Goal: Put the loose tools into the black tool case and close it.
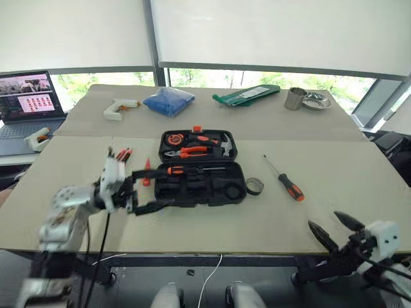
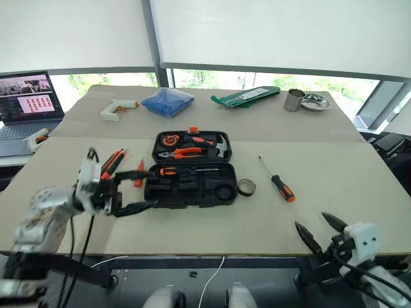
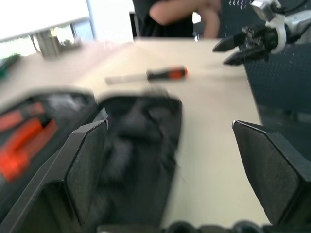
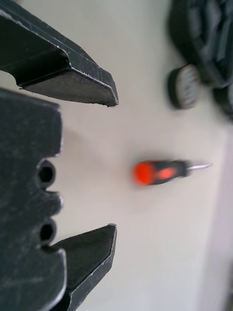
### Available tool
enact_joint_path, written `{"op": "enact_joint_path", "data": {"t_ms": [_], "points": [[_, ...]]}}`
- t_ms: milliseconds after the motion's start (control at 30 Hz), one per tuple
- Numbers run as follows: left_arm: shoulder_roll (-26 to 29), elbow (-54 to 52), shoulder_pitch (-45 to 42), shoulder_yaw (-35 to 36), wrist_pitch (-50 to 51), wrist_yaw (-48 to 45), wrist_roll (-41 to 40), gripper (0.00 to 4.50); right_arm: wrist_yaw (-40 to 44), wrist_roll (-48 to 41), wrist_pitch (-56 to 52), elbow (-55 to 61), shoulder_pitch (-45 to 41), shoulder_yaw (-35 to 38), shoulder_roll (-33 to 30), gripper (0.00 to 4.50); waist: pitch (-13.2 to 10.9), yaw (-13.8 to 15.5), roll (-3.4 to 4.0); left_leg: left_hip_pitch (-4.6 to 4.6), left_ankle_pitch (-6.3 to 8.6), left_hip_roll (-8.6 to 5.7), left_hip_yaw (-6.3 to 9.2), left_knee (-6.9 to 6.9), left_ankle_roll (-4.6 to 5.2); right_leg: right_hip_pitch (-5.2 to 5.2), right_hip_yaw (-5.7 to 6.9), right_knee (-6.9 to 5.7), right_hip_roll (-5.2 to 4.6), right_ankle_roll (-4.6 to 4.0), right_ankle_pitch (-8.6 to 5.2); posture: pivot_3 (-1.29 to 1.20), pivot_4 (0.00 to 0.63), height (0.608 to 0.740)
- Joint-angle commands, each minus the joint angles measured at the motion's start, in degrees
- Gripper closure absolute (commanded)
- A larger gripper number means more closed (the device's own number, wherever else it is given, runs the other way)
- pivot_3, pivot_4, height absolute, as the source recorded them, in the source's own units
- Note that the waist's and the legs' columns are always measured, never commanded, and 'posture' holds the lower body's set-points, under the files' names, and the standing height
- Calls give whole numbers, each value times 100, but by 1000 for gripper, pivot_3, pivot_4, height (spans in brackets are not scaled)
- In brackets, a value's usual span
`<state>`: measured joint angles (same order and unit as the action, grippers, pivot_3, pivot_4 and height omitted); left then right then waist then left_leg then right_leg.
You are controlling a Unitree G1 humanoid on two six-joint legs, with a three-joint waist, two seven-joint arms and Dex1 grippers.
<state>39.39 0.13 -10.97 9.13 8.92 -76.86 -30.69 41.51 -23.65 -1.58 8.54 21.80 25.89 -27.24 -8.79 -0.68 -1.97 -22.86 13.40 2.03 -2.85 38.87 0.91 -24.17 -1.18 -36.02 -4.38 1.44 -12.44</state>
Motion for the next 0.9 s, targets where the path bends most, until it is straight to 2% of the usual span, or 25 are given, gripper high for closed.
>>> {"op": "enact_joint_path", "data": {"t_ms": [33,133,200,300,333,433,567,667,767,800,867,900], "points": [[29,-152,324,360,-213,-183,-297,70,-35,-64,-65,298,-299,55,-258,0,-2,-15,3,1,0,3,0,1,0,-6,-8,-1,1,-2,2,0,150,740],[-106,-368,451,336,-195,-22,-361,70,2,-273,-998,398,-865,-138,-801,0,-5,-20,7,6,-1,2,-4,4,-1,-4,-17,-1,0,-1,9,0,150,740],[-269,-484,441,228,-390,41,-271,70,180,-84,-1557,309,-1386,-531,-1330,0,-5,-13,7,8,-1,-2,-12,5,-1,-3,-30,-1,-3,8,15,0,150,740],[-416,-585,358,110,-424,101,-266,70,211,111,-2230,-153,-2350,-1041,-1793,0,-5,2,4,9,-2,-9,-34,5,0,-1,-36,4,9,8,16,0,150,740],[-453,-600,317,71,-429,129,-261,70,190,223,-2362,-380,-2679,-1204,-1870,0,-5,4,3,5,-2,-9,-39,4,0,-4,-35,5,14,8,15,0,150,740],[-466,-690,205,-39,-483,113,-215,0,164,513,-2810,-1107,-3578,-1700,-1971,690,-5,26,3,-5,-1,-11,-45,-2,2,-13,-34,7,21,16,35,0,150,740],[-468,-805,195,-26,-491,239,-233,0,367,933,-3074,-1901,-4288,-2357,-2009,690,-5,29,3,-25,9,-16,-46,-3,17,-19,-32,22,17,9,46,0,150,740],[-513,-918,259,11,-542,300,-288,0,560,949,-3194,-2031,-4483,-2550,-1953,1386,-5,25,3,-33,15,-21,-48,-2,26,-22,-32,29,10,16,44,0,150,740],[-497,-1042,317,-4,-538,340,-305,0,547,936,-3371,-1889,-4474,-2555,-1892,2495,-6,17,2,-34,17,-21,-48,-2,27,-21,-33,30,7,19,44,0,150,740],[-497,-1070,322,-6,-537,365,-311,0,497,1006,-3267,-1890,-4447,-2538,-1881,2719,-6,16,2,-33,17,-21,-47,-1,27,-21,-32,30,7,19,44,0,150,740],[-517,-1126,320,9,-499,452,-356,0,407,1044,-3013,-1873,-4381,-2396,-1843,3454,-6,15,2,-29,16,-21,-48,0,27,-19,-33,28,7,20,45,0,150,740],[-537,-1162,324,29,-463,515,-399,0,384,1032,-2858,-1827,-4337,-2297,-1825,3463,-6,15,2,-29,16,-20,-48,2,27,-18,-32,27,9,20,45,0,150,740]]}}
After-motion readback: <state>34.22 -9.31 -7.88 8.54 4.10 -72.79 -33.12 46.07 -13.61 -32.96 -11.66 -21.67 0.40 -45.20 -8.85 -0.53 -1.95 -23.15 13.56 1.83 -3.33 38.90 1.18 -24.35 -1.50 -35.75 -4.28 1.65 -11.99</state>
